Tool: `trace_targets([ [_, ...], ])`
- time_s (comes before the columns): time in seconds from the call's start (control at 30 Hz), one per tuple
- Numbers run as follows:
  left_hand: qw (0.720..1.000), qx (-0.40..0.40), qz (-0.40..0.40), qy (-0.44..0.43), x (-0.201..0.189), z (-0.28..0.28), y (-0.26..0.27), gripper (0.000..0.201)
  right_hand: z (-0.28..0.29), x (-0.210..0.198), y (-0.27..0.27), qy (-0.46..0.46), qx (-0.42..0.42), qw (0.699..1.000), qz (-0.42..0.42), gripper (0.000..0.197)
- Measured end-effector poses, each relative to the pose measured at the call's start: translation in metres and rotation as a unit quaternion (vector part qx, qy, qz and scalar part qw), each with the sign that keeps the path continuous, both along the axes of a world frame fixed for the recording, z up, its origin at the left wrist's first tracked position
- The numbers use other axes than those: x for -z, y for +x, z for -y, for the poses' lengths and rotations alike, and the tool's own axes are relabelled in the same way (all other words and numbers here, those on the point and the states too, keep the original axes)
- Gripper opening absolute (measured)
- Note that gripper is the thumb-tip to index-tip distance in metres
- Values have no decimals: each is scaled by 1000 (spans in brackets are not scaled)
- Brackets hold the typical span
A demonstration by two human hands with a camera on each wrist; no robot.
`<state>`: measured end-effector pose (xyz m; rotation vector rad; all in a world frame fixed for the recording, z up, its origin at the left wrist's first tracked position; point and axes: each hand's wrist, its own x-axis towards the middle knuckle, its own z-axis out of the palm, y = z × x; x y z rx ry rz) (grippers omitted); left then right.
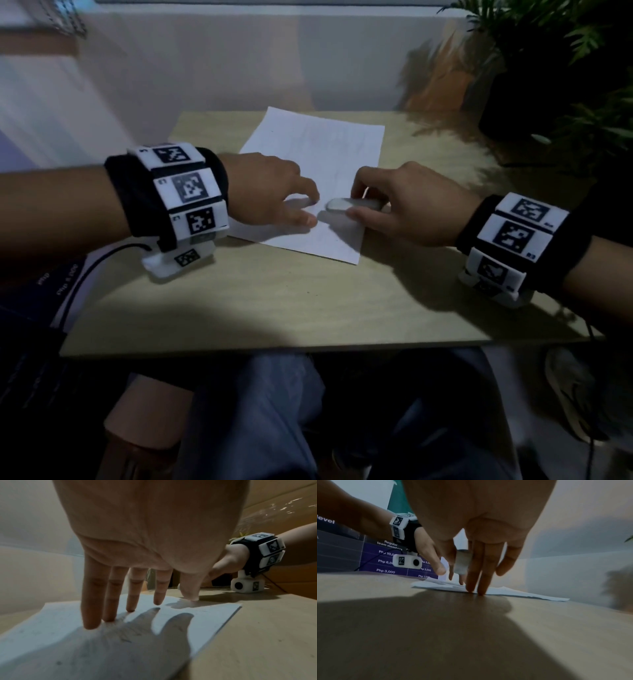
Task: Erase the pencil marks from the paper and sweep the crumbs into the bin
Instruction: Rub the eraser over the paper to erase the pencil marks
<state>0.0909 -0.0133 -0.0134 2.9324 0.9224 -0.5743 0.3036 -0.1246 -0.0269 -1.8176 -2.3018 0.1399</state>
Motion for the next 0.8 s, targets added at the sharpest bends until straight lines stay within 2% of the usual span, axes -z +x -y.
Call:
trace_targets([
  [0.13, 1000, -1, 0, 4, 8, -8, 0, 61, -3, 1, 5, -4, -6, 1000, -1, 24],
  [0.37, 993, -13, 43, -106, 11, -20, -6, 73, -3, 2, -6, -55, -69, 996, -11, 30],
  [0.43, 987, -16, 58, -148, 14, -20, -6, 71, -8, 2, -10, -62, -71, 996, 3, 32],
  [0.53, 979, -4, 76, -190, 17, -23, -5, 60, -13, -1, -12, -105, -98, 989, -38, 39],
  [0.6, 979, -13, 78, -190, 18, -24, -7, 54, -16, -1, -10, -137, -98, 984, -52, 32],
  [0.73, 983, 0, 79, -168, 19, -23, -9, 54, -19, 1, -8, -108, -78, 991, -32, 25],
  [0.8, 985, -8, 74, -153, 18, -21, -10, 55, -17, 1, -10, -125, -86, 988, -40, 24],
])
